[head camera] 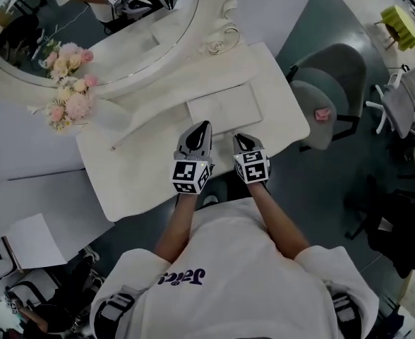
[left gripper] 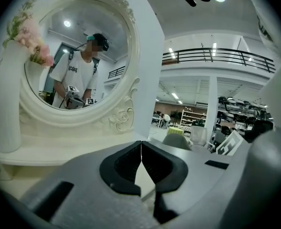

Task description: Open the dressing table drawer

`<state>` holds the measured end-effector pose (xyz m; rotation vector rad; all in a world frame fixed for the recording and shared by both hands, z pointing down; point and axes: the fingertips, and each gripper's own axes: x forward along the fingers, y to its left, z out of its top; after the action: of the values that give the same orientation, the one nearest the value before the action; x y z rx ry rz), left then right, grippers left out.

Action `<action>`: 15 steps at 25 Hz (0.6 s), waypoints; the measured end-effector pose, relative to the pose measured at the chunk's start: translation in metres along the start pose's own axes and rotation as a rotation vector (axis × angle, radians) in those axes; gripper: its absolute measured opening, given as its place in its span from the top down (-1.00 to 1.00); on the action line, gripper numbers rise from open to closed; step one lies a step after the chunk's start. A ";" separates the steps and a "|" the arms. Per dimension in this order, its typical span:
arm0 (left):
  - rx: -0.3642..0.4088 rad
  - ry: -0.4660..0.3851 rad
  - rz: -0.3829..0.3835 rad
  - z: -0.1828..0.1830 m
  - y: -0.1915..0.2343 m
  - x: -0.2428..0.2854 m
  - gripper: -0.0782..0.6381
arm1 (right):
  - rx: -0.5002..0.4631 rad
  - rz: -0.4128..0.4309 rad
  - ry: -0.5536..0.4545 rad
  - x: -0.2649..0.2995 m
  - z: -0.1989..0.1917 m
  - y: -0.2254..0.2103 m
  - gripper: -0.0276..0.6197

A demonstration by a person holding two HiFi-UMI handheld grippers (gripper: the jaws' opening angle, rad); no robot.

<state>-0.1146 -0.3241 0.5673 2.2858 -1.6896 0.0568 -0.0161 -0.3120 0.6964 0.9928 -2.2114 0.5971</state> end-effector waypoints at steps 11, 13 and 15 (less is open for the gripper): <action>-0.018 0.053 0.034 -0.017 0.021 0.010 0.74 | 0.021 0.032 0.093 0.038 -0.024 -0.003 0.48; -0.020 0.050 0.039 -0.015 0.024 0.011 0.74 | 0.028 0.033 0.094 0.042 -0.019 -0.003 0.48; -0.025 0.050 0.044 -0.015 0.027 0.010 0.74 | 0.036 0.030 0.094 0.043 -0.016 -0.003 0.64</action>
<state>-0.1347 -0.3371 0.5895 2.2105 -1.7061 0.1006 -0.0302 -0.3247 0.7384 0.9326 -2.1432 0.6847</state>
